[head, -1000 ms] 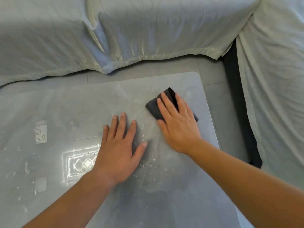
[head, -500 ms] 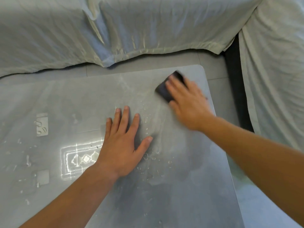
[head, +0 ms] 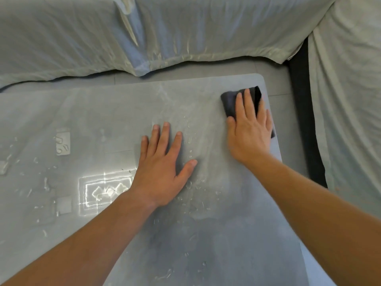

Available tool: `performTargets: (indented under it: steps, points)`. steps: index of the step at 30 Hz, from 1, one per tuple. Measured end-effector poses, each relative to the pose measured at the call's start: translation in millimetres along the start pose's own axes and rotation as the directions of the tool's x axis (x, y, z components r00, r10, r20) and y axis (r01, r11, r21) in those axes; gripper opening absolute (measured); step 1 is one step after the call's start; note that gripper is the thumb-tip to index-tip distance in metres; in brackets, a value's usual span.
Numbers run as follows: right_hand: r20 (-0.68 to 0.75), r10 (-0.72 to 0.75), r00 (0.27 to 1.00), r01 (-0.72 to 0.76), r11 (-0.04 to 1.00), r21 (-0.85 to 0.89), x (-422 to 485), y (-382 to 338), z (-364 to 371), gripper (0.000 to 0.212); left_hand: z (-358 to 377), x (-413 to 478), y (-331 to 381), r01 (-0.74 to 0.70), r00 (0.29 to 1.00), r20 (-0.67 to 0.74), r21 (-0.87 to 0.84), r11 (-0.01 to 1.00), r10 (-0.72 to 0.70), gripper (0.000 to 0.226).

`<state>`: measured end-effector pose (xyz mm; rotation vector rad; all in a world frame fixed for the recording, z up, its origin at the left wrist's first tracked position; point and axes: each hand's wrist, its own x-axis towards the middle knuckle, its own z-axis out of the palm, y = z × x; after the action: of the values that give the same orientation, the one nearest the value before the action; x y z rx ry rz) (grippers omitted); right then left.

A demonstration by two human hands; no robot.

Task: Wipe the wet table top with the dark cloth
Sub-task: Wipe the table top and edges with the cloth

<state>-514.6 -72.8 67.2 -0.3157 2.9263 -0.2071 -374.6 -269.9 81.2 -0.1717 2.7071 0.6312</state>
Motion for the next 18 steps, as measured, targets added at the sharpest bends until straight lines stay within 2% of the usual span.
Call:
performTargets:
  steps: [1,3,6,7,8,10,12,13,15,18]
  points:
    - [-0.014,-0.031,0.999,0.031,0.999,-0.011,-16,-8,5,0.062,0,0,0,0.001,1.0,-0.001,0.008,1.0,-0.001,0.083]
    - [0.034,-0.212,0.977,0.213,0.976,-0.051,-60,-10,11,0.061,-1,1,1,-0.002,1.0,0.006,0.002,1.0,0.001,0.084]
    - [0.161,-0.411,0.897,0.429,0.898,-0.096,-84,18,4,0.061,-6,-2,0,-0.017,1.0,0.007,-0.017,1.0,0.017,0.085]
    - [0.161,-0.401,0.902,0.419,0.902,-0.102,-72,28,1,0.061,-7,-6,0,-0.025,1.0,-0.004,-0.007,1.0,0.025,0.084]
    - [0.145,-0.33,0.933,0.346,0.932,-0.104,-57,34,-2,0.061,-7,-12,0,-0.033,0.999,-0.017,0.007,0.999,0.033,0.083]
    - [0.078,-0.097,0.992,0.102,0.993,-0.054,-28,39,-6,0.062,-2,-29,5,-0.034,0.999,-0.039,0.024,0.999,0.035,0.08]
    - [0.036,-0.003,0.999,0.004,1.0,-0.018,-36,26,-1,0.063,7,-50,11,-0.013,0.999,-0.039,0.033,0.999,0.015,0.078]
    - [0.022,-0.03,0.999,0.03,0.999,-0.029,-58,18,6,0.063,12,-61,14,0.004,1.0,-0.028,0.037,0.999,-0.003,0.077]
    - [0.056,-0.194,0.98,0.196,0.979,-0.047,-120,7,17,0.062,22,-84,21,0.051,0.999,-0.007,0.039,0.998,-0.051,0.077]
    - [0.157,-0.393,0.906,0.406,0.912,-0.063,-157,24,16,0.059,35,-115,26,0.093,0.995,0.034,0.08,0.992,-0.096,0.076]
